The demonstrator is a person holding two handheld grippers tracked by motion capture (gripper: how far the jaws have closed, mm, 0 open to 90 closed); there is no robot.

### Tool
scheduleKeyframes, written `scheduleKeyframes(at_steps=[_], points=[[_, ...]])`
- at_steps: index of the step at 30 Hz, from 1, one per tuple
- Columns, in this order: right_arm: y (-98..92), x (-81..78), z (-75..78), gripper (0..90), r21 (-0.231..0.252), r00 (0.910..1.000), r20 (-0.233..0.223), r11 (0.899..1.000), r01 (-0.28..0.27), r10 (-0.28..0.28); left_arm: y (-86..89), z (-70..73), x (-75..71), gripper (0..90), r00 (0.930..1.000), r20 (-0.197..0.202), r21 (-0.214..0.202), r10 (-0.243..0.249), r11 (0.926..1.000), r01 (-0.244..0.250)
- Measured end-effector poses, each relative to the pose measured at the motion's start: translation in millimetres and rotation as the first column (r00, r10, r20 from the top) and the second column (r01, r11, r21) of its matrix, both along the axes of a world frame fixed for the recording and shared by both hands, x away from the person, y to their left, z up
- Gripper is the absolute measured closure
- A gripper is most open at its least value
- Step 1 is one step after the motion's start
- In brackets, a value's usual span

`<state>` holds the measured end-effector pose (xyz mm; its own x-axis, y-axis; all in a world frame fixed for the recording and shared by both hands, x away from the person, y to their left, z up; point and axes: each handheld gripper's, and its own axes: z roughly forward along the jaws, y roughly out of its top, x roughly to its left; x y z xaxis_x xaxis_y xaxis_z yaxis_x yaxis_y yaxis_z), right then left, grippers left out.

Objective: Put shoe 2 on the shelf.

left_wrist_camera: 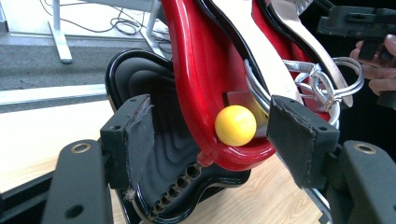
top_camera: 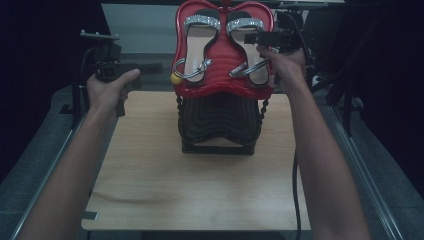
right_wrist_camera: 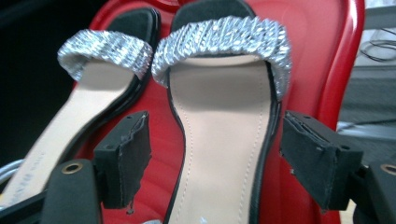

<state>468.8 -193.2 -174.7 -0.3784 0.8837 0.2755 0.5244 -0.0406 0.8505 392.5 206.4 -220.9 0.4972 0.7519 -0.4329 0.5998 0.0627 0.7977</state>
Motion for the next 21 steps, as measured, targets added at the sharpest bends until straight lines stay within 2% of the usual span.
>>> scheduleKeyframes(at_steps=[3,8,16,21], points=[[-14.8,-9.1,-2.4,27.4,0.061,0.9988,0.030,0.997,-0.039,0.037,0.1,-0.5,0.8,31.9,1.0000,0.002,0.000,-0.002,1.0000,0.002],[-40.6,-25.4,-9.9,32.1,0.109,0.9920,0.079,0.988,-0.107,0.099,-0.4,-2.7,1.0,31.9,1.0000,0.001,-0.010,0.001,0.9999,-0.001],[-87.6,-44.2,-23.9,34.0,0.120,0.9885,0.114,0.986,-0.113,0.099,0.2,-3.3,0.1,31.9,1.0000,0.003,-0.009,0.006,0.9999,-0.006],[-99.1,-49.3,-28.2,34.0,0.107,0.9876,0.112,0.987,-0.122,0.110,-0.2,-1.5,-0.2,31.9,0.9999,0.011,-0.006,0.003,1.0000,-0.003]])
